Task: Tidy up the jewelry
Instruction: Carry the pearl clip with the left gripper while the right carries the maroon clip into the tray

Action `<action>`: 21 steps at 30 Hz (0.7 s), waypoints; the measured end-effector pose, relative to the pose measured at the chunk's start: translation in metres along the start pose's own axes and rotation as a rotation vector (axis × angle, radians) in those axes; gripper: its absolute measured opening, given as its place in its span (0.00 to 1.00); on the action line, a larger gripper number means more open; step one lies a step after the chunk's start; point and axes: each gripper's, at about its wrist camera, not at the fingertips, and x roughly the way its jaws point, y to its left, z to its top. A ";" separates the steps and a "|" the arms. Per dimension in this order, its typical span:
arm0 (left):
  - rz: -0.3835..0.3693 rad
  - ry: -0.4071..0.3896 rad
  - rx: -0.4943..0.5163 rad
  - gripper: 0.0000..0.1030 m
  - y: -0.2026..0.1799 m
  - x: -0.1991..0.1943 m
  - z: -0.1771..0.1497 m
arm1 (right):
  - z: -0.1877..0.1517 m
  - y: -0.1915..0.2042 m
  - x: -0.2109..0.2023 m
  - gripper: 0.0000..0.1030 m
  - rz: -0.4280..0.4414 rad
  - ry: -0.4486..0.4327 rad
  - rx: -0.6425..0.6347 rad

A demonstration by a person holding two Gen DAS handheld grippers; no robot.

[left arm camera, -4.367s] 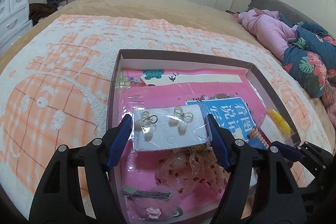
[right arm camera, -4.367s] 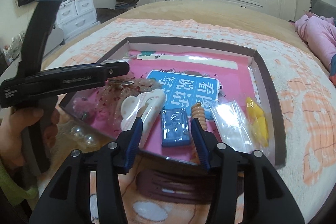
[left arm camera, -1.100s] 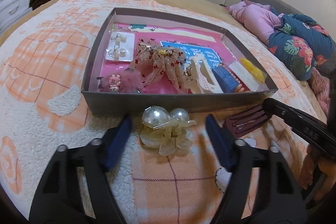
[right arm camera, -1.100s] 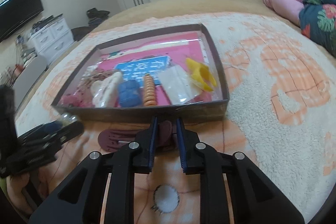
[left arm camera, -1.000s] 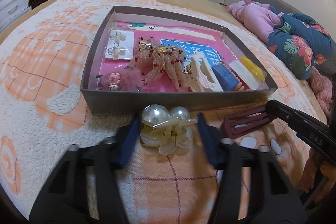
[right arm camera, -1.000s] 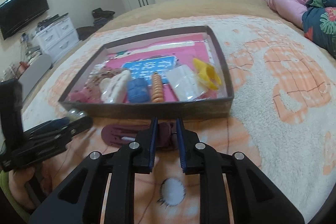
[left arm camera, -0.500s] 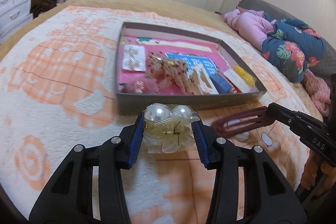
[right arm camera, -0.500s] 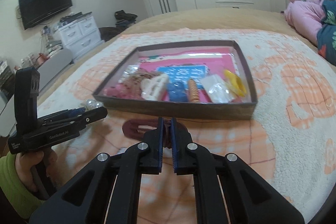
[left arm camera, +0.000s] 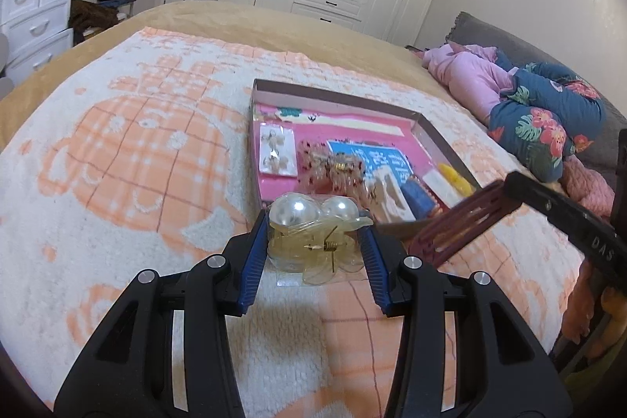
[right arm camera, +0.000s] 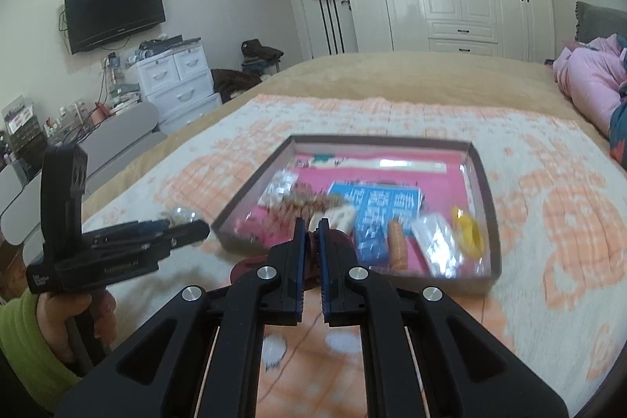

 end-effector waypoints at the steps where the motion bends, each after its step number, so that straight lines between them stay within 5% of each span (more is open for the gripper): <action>1: 0.000 -0.003 0.001 0.35 0.000 0.002 0.003 | 0.003 -0.001 0.001 0.06 -0.004 -0.005 0.000; 21: -0.023 0.022 0.073 0.35 -0.028 0.063 0.049 | 0.029 -0.076 0.039 0.06 -0.179 -0.029 0.104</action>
